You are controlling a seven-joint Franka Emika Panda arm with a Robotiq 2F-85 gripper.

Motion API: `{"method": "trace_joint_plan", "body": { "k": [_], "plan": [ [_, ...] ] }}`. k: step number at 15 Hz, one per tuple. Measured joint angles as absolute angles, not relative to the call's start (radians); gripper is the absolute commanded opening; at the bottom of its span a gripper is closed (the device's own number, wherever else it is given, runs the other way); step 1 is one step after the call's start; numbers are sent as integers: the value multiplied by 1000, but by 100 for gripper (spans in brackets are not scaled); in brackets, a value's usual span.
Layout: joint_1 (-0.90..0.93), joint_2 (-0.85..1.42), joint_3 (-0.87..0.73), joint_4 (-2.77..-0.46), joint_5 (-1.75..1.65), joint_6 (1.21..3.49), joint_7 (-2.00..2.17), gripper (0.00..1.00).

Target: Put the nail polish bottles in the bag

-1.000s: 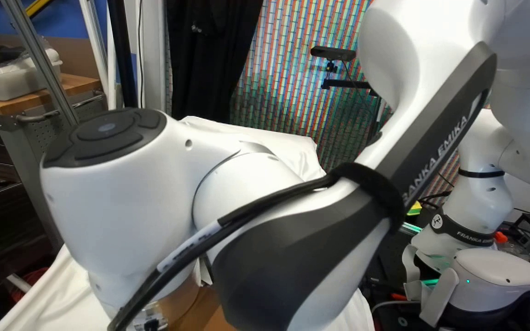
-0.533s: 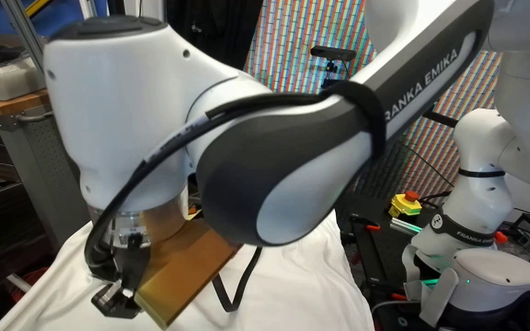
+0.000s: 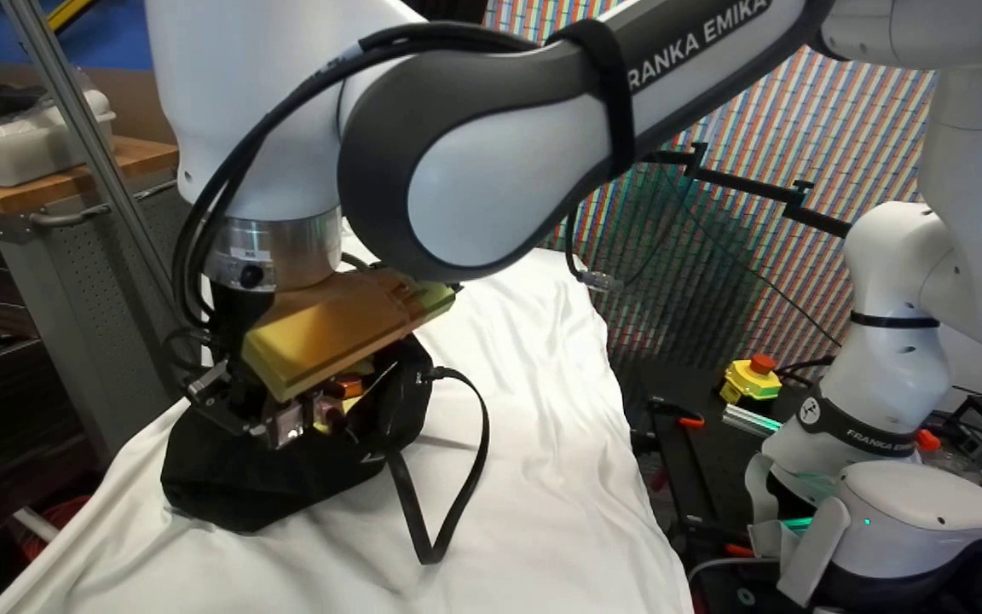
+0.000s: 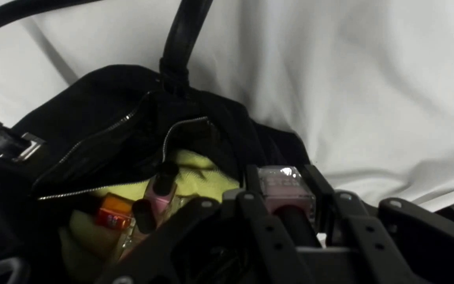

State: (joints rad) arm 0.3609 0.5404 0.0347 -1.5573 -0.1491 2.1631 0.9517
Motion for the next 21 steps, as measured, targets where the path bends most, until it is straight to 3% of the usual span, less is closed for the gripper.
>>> {"method": "trace_joint_plan", "body": {
  "k": [19, 20, 21],
  "plan": [
    [196, 510, 9, -1566, -143, 2164, 857, 21],
    [196, 519, 9, -1564, -143, 2164, 852, 25],
    [197, 527, 9, -1562, -143, 2164, 849, 65]
  ]
}}
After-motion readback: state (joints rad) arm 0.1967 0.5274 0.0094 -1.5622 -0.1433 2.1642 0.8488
